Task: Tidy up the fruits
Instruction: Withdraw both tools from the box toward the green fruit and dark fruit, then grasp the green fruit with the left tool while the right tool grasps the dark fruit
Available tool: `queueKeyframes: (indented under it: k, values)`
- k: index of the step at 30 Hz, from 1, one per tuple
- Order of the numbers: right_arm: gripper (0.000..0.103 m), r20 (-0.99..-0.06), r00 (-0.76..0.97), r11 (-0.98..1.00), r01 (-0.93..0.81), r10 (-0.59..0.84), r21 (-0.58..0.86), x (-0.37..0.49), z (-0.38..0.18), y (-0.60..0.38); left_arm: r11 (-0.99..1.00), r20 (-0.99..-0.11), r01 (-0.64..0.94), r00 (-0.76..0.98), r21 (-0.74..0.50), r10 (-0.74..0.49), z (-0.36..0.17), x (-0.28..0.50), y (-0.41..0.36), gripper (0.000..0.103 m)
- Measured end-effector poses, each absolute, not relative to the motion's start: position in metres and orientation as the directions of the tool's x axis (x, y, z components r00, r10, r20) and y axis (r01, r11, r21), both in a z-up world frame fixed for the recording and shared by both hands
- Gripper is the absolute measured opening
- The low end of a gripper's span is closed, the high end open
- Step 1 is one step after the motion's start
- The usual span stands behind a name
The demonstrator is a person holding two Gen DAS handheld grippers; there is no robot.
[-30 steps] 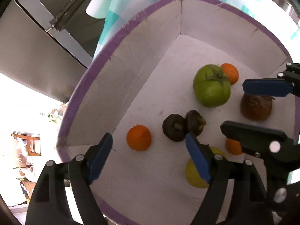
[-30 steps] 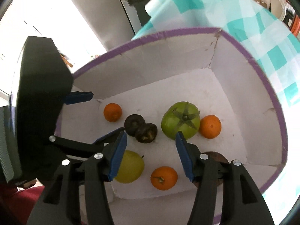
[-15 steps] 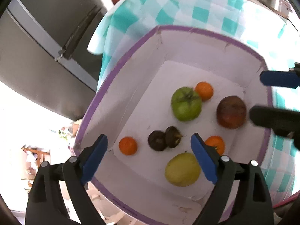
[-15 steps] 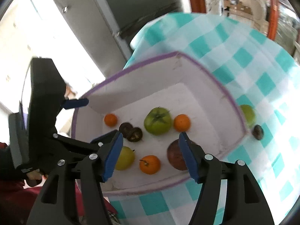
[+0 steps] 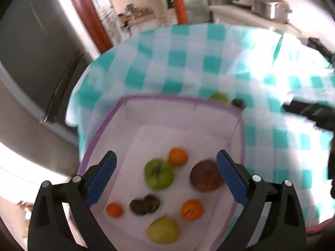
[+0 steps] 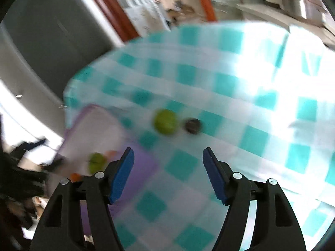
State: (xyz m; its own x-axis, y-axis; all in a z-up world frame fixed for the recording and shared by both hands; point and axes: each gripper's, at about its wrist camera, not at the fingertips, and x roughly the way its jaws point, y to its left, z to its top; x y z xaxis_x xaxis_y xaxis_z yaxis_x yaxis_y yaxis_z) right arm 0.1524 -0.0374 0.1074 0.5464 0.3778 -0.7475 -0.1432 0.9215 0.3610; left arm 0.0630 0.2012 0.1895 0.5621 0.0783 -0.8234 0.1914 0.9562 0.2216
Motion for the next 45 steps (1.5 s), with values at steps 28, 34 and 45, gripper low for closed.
queueKeyframes:
  k: [28, 34, 45]
  values:
    - [0.046, -0.778, 0.56, 0.905, -0.426, 0.284, 0.024, 0.271, -0.006, 0.023, 0.898, -0.988, 0.412, -0.086, -0.154, -0.13, 0.082, 0.302, 0.116, 0.099]
    - [0.039, -0.776, 0.581, 0.909, -0.416, 0.245, -0.025, 0.266, -0.005, 0.021, 0.916, -0.958, 0.361, -0.276, -0.176, -0.076, 0.041, 0.323, 0.097, 0.099]
    - [0.04, -0.764, 0.6, 0.961, -0.259, 0.237, 0.094, 0.222, 0.002, -0.045, 0.944, -0.921, 0.33, -0.366, 0.003, 0.13, -0.016, 0.319, 0.084, 0.092]
